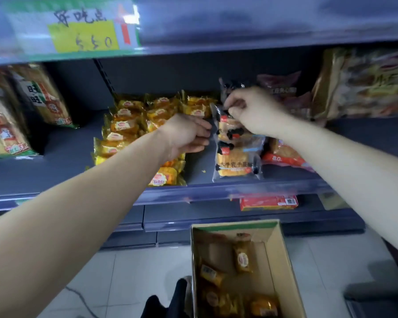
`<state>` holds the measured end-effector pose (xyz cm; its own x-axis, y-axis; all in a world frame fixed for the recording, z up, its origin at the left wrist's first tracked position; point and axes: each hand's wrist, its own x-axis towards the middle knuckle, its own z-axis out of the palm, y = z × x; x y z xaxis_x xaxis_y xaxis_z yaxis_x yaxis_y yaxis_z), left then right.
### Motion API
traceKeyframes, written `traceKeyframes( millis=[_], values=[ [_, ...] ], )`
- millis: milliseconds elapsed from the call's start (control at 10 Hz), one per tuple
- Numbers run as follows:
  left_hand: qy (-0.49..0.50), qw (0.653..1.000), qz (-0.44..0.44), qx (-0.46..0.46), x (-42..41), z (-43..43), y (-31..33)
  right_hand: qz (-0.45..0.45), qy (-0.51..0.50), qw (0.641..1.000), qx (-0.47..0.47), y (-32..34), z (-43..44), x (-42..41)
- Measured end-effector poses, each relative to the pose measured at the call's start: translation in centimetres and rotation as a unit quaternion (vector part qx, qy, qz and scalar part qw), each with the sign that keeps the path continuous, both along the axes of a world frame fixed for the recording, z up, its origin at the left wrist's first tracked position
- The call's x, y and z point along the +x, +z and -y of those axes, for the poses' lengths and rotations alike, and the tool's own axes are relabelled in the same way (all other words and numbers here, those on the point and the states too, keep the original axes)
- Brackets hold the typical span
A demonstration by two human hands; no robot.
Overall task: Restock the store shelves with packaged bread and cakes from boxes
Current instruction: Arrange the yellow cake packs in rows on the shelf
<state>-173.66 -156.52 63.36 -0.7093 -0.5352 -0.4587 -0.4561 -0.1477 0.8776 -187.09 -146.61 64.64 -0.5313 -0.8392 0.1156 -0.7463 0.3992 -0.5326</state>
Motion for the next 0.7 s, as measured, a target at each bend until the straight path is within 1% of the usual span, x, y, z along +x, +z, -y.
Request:
traceKeyframes(
  millis=[100, 200, 300, 400, 500, 600, 700],
  values=[
    [-0.07, 0.996, 0.054, 0.009, 0.6, -4.1, -1.9, 0.038, 0.007, 0.999, 0.023, -0.7, -5.8, 2.0],
    [-0.151, 0.982, 0.114, -0.011, 1.3, -8.4, -5.7, 0.065, 0.029, 0.993, 0.095, -3.5, -10.7, 3.8],
    [-0.216, 0.958, 0.183, -0.034, 2.3, -12.2, -10.7, 0.078, 0.041, 0.981, 0.171, -8.2, -14.0, 5.1],
    [-0.23, 0.94, 0.249, -0.04, 3.8, -14.4, -15.9, 0.123, 0.038, 0.967, 0.222, -13.2, -15.9, 6.4],
    [-0.214, 0.932, 0.291, -0.033, 5.3, -15.4, -20.3, 0.169, 0.019, 0.949, 0.264, -18.8, -16.8, 7.5],
    [-0.179, 0.933, 0.31, -0.03, 6.7, -15.7, -23.8, 0.209, 0.006, 0.927, 0.31, -23.9, -17.6, 8.4],
    [-0.168, 0.922, 0.345, -0.042, 7.4, -15.9, -27.0, 0.237, -0.026, 0.908, 0.345, -28.9, -18.1, 9.0]
  ],
)
